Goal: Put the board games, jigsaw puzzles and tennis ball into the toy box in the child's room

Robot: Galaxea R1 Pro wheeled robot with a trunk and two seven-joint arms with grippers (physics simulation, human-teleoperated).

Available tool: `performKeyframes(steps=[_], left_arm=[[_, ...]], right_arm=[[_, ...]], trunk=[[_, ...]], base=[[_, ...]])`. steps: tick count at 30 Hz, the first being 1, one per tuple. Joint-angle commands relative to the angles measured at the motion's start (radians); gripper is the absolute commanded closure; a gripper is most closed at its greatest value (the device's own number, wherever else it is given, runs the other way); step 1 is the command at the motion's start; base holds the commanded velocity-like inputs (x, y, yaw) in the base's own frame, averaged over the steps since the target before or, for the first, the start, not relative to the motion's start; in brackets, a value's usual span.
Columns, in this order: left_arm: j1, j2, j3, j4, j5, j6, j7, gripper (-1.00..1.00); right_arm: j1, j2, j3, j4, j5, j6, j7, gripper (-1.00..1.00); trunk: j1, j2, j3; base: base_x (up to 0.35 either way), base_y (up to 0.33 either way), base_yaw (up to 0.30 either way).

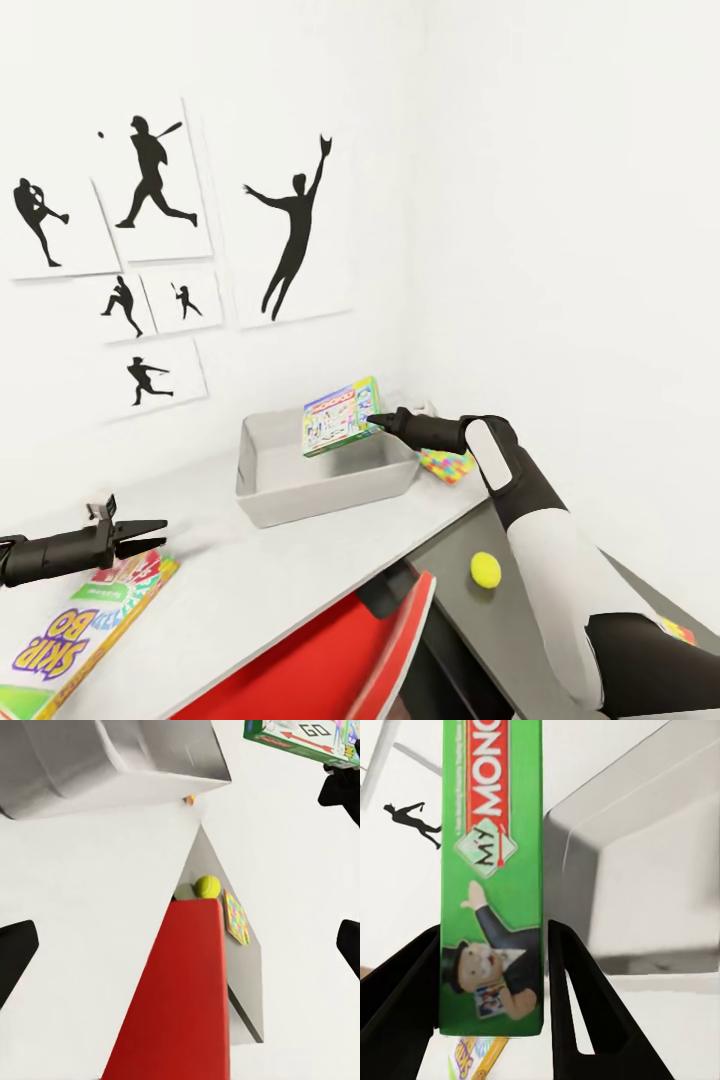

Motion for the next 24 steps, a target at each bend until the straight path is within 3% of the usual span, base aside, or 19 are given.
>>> performKeyframes(steps=[1,24], left_arm=[[-0.001,0.000,0.000,0.000,0.001,0.011,-0.004,-1.00],[-0.001,0.000,0.000,0.000,0.000,0.011,-0.004,-1.00]], right_arm=[[-0.001,0.000,-0.001,0.000,0.002,0.003,0.005,1.00],[-0.001,-0.002,-0.002,0.000,0.002,0.002,0.011,1.00]], trunk=[[0.000,-0.001,-0.001],[0.000,-0.001,-0.001]], base=[[0.102,0.053,0.012],[0.092,0.047,0.001]])
